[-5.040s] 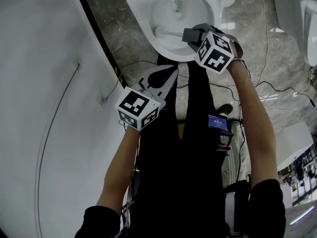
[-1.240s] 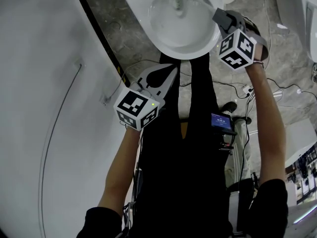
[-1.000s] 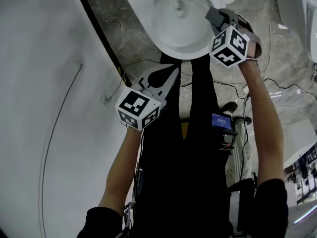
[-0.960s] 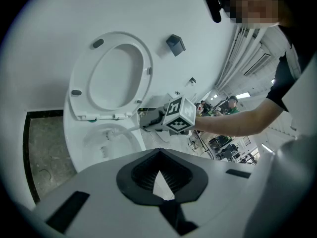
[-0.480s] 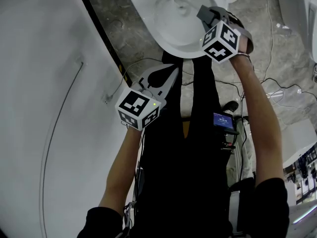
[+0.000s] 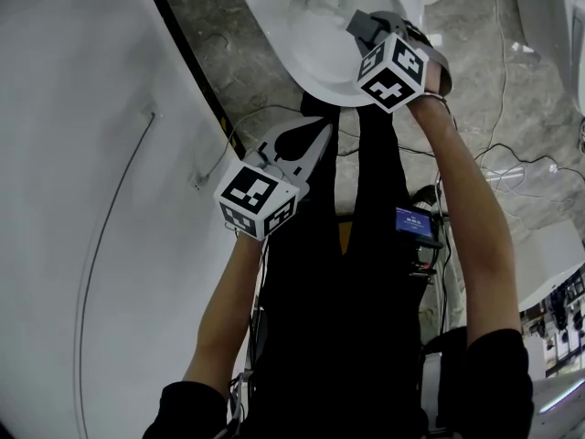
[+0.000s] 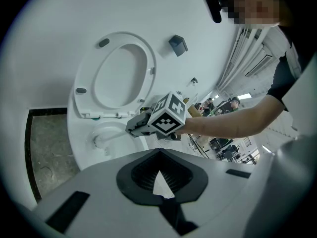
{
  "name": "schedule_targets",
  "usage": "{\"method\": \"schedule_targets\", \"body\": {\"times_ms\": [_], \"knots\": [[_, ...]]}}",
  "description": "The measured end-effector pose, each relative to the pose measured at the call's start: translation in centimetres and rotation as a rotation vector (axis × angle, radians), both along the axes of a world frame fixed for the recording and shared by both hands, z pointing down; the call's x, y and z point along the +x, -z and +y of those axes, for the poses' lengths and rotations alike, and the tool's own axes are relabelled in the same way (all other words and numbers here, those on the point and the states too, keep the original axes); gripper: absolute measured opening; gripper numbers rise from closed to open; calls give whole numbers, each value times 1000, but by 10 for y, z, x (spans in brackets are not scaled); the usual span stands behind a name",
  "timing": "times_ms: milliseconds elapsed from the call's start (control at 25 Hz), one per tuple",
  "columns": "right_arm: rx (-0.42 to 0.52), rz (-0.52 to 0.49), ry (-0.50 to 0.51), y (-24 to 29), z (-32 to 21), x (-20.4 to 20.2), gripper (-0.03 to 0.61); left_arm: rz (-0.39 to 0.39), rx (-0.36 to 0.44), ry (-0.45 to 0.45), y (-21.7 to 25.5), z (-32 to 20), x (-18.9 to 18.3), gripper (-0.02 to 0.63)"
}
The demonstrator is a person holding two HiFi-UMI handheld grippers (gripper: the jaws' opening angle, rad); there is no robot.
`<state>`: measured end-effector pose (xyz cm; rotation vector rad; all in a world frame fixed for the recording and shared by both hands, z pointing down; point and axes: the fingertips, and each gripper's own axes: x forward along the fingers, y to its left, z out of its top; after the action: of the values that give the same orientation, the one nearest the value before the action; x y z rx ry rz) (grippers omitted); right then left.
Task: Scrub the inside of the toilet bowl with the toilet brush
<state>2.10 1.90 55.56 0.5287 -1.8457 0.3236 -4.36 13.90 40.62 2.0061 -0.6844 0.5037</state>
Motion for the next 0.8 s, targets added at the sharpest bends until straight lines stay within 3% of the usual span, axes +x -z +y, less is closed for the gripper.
{"method": "schedule_targets", "body": {"times_ms": [440,800], "knots": [[-67,-49,86,-3,31,-20,155,8,0,-10,-1,2,8,11],[-149,-91,54,-8,72,-7,155,13,4,-15,-1,6,13,11]]}}
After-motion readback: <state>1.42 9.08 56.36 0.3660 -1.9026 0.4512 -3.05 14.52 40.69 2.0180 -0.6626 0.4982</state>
